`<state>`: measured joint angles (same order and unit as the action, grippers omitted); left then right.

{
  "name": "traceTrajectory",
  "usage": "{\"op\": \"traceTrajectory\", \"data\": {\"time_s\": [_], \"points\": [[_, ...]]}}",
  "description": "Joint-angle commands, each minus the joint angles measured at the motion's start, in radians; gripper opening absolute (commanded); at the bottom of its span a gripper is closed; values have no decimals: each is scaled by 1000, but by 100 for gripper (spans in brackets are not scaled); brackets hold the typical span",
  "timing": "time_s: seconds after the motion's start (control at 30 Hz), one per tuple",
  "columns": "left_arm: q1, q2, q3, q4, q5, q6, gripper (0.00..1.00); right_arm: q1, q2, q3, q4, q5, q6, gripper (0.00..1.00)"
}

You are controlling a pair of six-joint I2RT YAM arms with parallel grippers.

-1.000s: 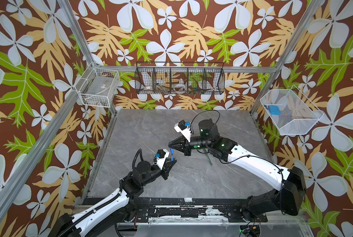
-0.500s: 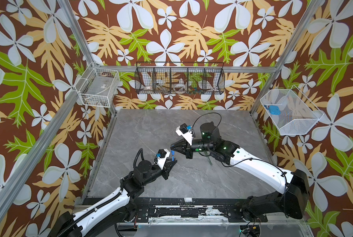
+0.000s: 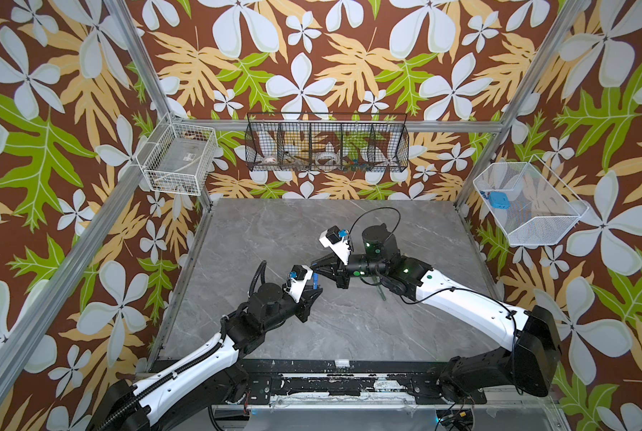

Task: Insert the pens into the pen caps
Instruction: 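Lower the blue cap onto the pen nib with the right gripper, then press the cap down onto the pen while both grippers hold it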

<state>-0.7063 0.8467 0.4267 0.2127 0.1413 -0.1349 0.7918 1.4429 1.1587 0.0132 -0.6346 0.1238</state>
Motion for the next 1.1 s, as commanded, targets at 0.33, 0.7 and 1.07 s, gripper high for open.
{"op": "traceTrajectory", "data": {"time_s": [0.33,0.7,1.07], "points": [[1,-1,102,306,-147,95,0,-6,-44,-106,-130,-59,9,0],[2,31,128,578,-150,161,0,-14,-25,-172,-146,-91,24,0],[44,84,195,819,-117,89,0,-14,-23,-293,23,-160,146,0]]}}
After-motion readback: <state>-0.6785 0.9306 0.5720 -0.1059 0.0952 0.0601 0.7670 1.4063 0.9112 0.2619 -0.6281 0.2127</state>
